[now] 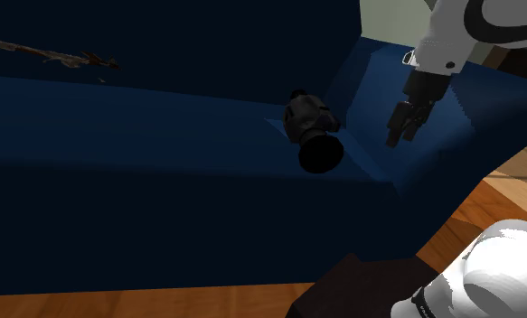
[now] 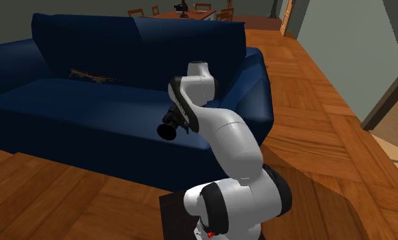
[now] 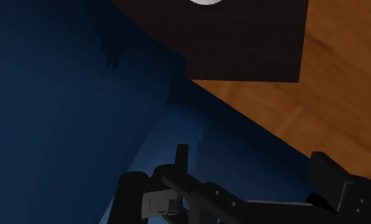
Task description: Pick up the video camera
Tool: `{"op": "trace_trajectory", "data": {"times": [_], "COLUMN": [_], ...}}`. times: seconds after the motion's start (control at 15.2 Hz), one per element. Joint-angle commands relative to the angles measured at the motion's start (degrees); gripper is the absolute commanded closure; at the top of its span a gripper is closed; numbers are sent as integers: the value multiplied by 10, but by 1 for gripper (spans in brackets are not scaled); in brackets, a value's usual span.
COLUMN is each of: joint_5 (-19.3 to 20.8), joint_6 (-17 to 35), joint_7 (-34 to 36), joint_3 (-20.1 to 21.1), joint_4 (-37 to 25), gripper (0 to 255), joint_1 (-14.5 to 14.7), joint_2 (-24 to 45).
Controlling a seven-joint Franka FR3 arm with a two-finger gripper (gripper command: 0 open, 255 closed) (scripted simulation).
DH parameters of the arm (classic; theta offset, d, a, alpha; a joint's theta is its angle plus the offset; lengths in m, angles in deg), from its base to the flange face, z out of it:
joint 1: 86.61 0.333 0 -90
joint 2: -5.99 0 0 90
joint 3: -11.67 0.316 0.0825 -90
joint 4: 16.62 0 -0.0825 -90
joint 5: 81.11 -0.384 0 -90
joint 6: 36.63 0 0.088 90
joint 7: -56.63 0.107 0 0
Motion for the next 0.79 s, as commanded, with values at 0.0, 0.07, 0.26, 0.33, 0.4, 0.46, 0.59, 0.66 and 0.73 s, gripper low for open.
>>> {"op": "trace_trajectory", "data": {"times": [0.0,0.07,0.26,0.33,0.4,0.46,0.59,0.66,0.73], "joint_5": [0,-8,-26,-30,-34,-37,-41,-42,-42], "joint_6": [0,7,28,33,39,44,52,55,58], "joint_7": [0,21,82,102,123,143,183,203,223], "joint_3": [0,9,35,42,50,57,71,77,83], "joint_4": [0,-13,-58,-75,-92,-110,-148,-168,-189], "gripper": [0,0,0,0,0,0,0,0,0], "joint_1": [0,-2,-11,-14,-17,-20,-27,-30,-33], "joint_2": [0,17,71,90,109,127,166,185,205]}}
